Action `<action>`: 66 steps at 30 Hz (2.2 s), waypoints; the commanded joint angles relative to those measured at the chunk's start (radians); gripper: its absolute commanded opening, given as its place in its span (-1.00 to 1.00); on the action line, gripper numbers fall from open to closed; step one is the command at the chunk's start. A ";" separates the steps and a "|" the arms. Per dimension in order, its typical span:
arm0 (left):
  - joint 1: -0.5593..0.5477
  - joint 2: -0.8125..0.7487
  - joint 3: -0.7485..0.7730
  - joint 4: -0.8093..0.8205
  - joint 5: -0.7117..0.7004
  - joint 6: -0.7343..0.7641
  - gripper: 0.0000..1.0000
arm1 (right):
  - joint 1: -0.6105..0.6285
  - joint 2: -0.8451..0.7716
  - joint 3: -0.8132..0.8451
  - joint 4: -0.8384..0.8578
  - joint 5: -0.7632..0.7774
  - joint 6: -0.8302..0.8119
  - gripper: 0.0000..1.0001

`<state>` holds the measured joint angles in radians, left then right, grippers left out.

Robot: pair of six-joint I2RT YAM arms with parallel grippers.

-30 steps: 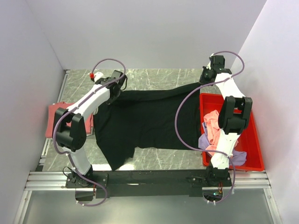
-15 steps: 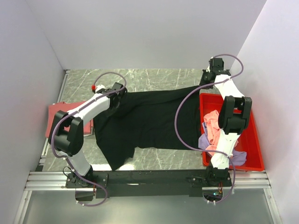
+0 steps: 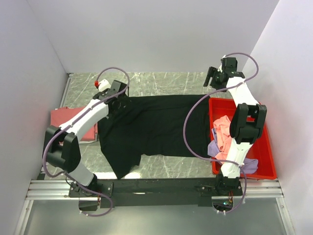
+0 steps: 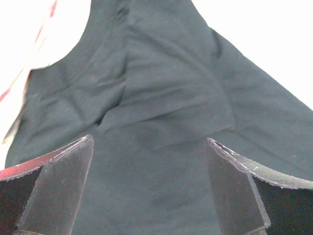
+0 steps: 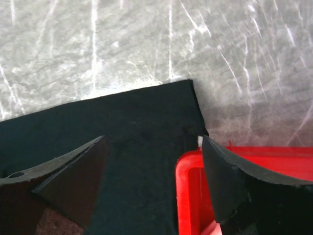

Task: Fold and stack the t-shirts
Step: Fold the tshirt

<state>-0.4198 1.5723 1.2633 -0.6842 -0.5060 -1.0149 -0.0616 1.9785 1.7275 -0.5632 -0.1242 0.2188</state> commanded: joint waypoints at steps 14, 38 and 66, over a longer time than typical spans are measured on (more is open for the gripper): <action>0.228 0.400 0.243 0.291 0.285 0.183 0.99 | 0.129 0.068 0.080 -0.033 0.002 0.040 0.74; 0.380 0.773 0.646 0.190 0.340 0.219 0.99 | 0.174 0.362 0.297 -0.110 -0.028 0.119 0.75; 0.227 0.250 0.176 0.284 0.317 0.214 0.99 | 0.009 0.307 0.333 -0.306 0.034 -0.119 0.15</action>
<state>-0.1864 1.8488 1.4830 -0.3824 -0.1448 -0.7818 -0.0696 2.2772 2.0274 -0.8246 -0.0799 0.1616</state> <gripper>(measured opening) 0.995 0.577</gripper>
